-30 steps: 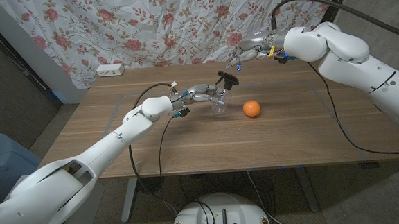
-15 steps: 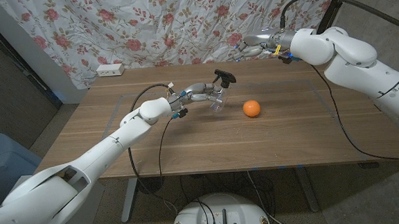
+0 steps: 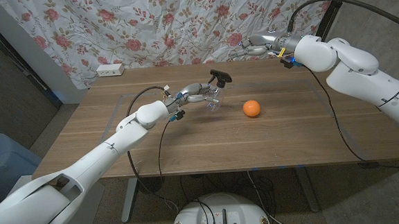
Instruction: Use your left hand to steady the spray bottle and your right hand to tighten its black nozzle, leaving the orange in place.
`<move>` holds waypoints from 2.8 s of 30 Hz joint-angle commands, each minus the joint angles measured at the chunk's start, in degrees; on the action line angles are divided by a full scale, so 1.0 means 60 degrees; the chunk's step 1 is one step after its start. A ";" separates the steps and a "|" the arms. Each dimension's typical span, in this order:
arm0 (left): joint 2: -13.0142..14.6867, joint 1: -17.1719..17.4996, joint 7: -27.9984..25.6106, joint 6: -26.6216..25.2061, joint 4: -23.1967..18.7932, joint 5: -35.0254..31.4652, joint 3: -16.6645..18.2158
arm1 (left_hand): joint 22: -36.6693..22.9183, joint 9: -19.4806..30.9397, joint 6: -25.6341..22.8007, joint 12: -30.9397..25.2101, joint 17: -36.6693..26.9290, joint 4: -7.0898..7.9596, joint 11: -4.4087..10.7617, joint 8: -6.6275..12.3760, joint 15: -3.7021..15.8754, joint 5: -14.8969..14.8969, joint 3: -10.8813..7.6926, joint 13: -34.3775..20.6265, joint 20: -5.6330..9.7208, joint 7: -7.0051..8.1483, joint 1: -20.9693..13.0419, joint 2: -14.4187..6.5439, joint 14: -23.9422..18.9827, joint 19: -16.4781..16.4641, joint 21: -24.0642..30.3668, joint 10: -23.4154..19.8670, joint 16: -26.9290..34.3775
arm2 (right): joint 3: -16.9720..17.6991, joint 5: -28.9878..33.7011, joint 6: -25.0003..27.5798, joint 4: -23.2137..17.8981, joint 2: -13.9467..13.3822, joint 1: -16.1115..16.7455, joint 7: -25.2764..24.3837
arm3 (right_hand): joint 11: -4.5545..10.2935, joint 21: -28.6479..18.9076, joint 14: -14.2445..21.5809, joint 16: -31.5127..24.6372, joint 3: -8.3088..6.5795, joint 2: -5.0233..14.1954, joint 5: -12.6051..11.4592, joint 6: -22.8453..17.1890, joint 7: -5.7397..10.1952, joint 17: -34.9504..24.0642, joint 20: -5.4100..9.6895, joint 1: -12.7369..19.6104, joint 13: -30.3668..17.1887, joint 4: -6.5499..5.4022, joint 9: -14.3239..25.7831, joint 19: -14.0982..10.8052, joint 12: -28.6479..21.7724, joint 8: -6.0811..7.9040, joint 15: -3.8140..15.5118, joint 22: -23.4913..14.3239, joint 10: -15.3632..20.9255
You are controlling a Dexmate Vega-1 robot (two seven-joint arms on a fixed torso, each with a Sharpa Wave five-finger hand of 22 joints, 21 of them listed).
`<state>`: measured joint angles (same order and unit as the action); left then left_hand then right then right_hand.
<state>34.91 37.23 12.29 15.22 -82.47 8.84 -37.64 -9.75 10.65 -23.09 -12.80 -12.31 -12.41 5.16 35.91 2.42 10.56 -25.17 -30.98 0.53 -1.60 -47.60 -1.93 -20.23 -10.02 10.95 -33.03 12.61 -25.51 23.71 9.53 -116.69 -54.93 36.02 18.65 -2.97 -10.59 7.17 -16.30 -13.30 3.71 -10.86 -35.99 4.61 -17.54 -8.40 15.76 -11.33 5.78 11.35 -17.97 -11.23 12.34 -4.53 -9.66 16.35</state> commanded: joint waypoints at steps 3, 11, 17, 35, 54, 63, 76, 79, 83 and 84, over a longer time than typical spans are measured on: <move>0.0143 0.0691 -0.0854 0.0134 -0.0291 -0.0015 0.0341 | -0.0043 -0.0021 -0.0985 0.0122 0.0101 0.0377 0.1113 -0.0351 0.0863 0.0035 -0.0300 0.0189 0.0005 0.1232 0.0852 -0.0727 0.0312 0.0234 -0.0061 0.0339 -0.0190 | 0.0212 -0.1138 0.0503 0.0111 0.0098 0.0488 -0.0853 | -0.0080 -0.0005 -0.0130 0.0100 -0.0061 0.0033 -0.0084 0.0348 -0.0133 0.0031 0.0072 0.0052 -0.0044 0.0131 0.0023 0.0072 -0.0034 -0.0136 -0.0334 -0.0015 -0.0101; -0.0038 0.0840 -0.1123 0.0351 -0.0055 0.0040 0.0392 | -0.0042 -0.0060 -0.0748 0.0250 0.0235 0.0405 0.1167 -0.0907 0.0791 0.0026 -0.0201 0.0550 0.0041 0.1363 0.0977 -0.0646 0.0751 0.0672 -0.0102 0.0744 -0.0327 | 0.0184 -0.1738 0.0665 0.0271 0.0176 0.0566 -0.1193 | -0.0134 0.0003 -0.0183 0.0173 -0.0063 0.0050 -0.0080 0.0792 -0.0154 0.0084 0.0144 0.0025 -0.0038 0.0166 0.0015 0.0142 -0.0019 -0.0292 -0.0338 -0.0006 -0.0185; -0.0163 0.0838 -0.1135 0.0473 0.0157 0.0123 0.0381 | -0.0041 -0.0074 -0.0564 0.0331 0.0302 0.0418 0.1160 -0.1363 0.0709 0.0023 -0.0131 0.0866 0.0078 0.1457 0.1084 -0.0592 0.1115 0.0942 -0.0094 0.1149 -0.0380 | 0.0158 -0.2236 0.0554 0.0530 0.0254 0.0610 -0.1461 | -0.0187 0.0006 -0.0272 0.0250 -0.0029 0.0057 -0.0072 0.1259 -0.0140 0.0120 0.0132 -0.0093 -0.0029 0.0145 -0.0002 0.0197 -0.0043 -0.0388 -0.0485 0.0001 -0.0144; -0.0343 0.0804 -0.0787 0.0716 0.0662 0.0478 0.0300 | -0.0027 -0.0088 -0.0186 0.0391 0.0393 0.0466 0.1191 -0.2447 0.0622 0.0001 0.0035 0.1723 0.0120 0.1635 0.1501 -0.0520 0.2197 0.1923 -0.0119 0.1978 -0.0448 | 0.0276 -0.3636 -0.0781 0.1683 0.0750 0.1141 -0.2764 | -0.0187 0.0027 -0.0543 0.0430 0.0018 0.0058 -0.0072 0.1867 -0.0180 0.0204 0.0299 -0.0266 -0.0004 0.0138 -0.0050 0.0353 -0.0016 -0.0409 -0.0399 0.0012 -0.0247; -0.0371 0.0883 -0.0493 0.0675 0.0885 0.0719 0.0203 | -0.0026 -0.0093 0.0257 0.0429 0.0426 0.0504 0.1209 -0.3454 0.0483 -0.0013 0.0124 0.2598 0.0135 0.1813 0.1936 -0.0543 0.3349 0.2759 -0.0125 0.2847 -0.0482 | 0.0395 -0.5107 -0.3026 0.3380 0.1742 0.1693 -0.3671 | -0.0098 0.0012 -0.0573 0.0514 0.0057 0.0115 -0.0086 0.2345 -0.0168 0.0305 0.0641 -0.0536 0.0033 0.0053 -0.0107 0.0387 0.0015 -0.0404 -0.0150 0.0020 -0.0332; -0.0343 0.0959 -0.0499 0.0645 0.0924 0.0763 0.0205 | -0.0025 -0.0093 0.0397 0.0415 0.0433 0.0506 0.1203 -0.3763 0.0438 -0.0014 0.0127 0.2889 0.0145 0.1910 0.2082 -0.0588 0.3745 0.3044 -0.0120 0.3063 -0.0482 | 0.0496 -0.5947 -0.3573 0.3877 0.2032 0.1903 -0.3600 | -0.0067 0.0029 -0.0664 0.0587 0.0000 0.0280 -0.0116 0.2586 -0.0217 0.0361 0.0821 -0.0651 0.0069 -0.0011 -0.0140 0.0469 0.0109 -0.0397 -0.0093 0.0025 -0.0603; -0.0439 0.0958 -0.0491 0.0812 0.1249 0.0778 0.0166 | -0.0023 -0.0091 0.0519 0.0428 0.0433 0.0507 0.1204 -0.3982 0.0433 -0.0014 0.0120 0.3101 0.0175 0.1964 0.2199 -0.0630 0.4144 0.3243 -0.0114 0.3296 -0.0497 | 0.0514 -0.6605 -0.4021 0.4329 0.2425 0.2101 -0.3688 | -0.0028 0.0057 -0.0767 0.0655 -0.0014 0.0285 -0.0119 0.2653 -0.0257 0.0412 0.0892 -0.0695 0.0092 -0.0001 -0.0156 0.0588 0.0125 -0.0367 -0.0042 0.0027 -0.0710; -0.0481 0.0950 -0.0519 0.0877 0.1319 0.0756 0.0154 | -0.0023 -0.0091 0.0537 0.0430 0.0434 0.0507 0.1203 -0.4010 0.0438 -0.0014 0.0119 0.3131 0.0170 0.1956 0.2218 -0.0637 0.4195 0.3279 -0.0115 0.3332 -0.0494 | 0.0508 -0.6740 -0.4156 0.4462 0.2517 0.2137 -0.3674 | -0.0012 0.0059 -0.0788 0.0665 -0.0015 0.0294 -0.0119 0.2661 -0.0262 0.0418 0.0897 -0.0718 0.0096 -0.0010 -0.0159 0.0611 0.0112 -0.0361 -0.0022 0.0027 -0.0695; -0.0498 0.0955 -0.0562 0.0902 0.1344 0.0721 0.0147 | -0.0023 -0.0090 0.0560 0.0438 0.0434 0.0507 0.1204 -0.4052 0.0454 -0.0015 0.0116 0.3181 0.0185 0.1989 0.2251 -0.0649 0.4273 0.3303 -0.0103 0.3416 -0.0486 | 0.0511 -0.6916 -0.4324 0.4632 0.2631 0.2189 -0.3660 | 0.0002 0.0062 -0.0808 0.0675 -0.0011 0.0291 -0.0117 0.2609 -0.0254 0.0430 0.0905 -0.0747 0.0100 -0.0012 -0.0163 0.0649 0.0096 -0.0328 0.0037 0.0026 -0.0677; -0.0498 0.0956 -0.0576 0.0897 0.1346 0.0709 0.0145 | -0.0023 -0.0090 0.0566 0.0437 0.0434 0.0507 0.1204 -0.4059 0.0454 -0.0015 0.0116 0.3188 0.0180 0.1996 0.2255 -0.0651 0.4275 0.3303 -0.0100 0.3424 -0.0482 | 0.0512 -0.6958 -0.4344 0.4664 0.2658 0.2199 -0.3664 | 0.0006 0.0061 -0.0801 0.0674 -0.0015 0.0293 -0.0118 0.2609 -0.0254 0.0435 0.0907 -0.0743 0.0101 -0.0008 -0.0163 0.0652 0.0095 -0.0326 0.0020 0.0026 -0.0678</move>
<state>32.36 42.99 9.12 19.82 -75.43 13.40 -36.56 -9.73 10.02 -19.67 -10.37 -9.60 -9.58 12.48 11.62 2.17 10.34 -24.37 -11.86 1.74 10.08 -34.37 -5.73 4.84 9.20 10.20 -12.96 9.93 -22.50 -14.69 -13.64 -91.47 -41.01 48.31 -3.32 -3.06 -10.38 2.54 -12.40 -13.14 5.44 -11.30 -20.23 3.18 -14.89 -3.05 11.61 -10.64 6.08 10.40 -14.31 -10.58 9.93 -4.40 -9.34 12.36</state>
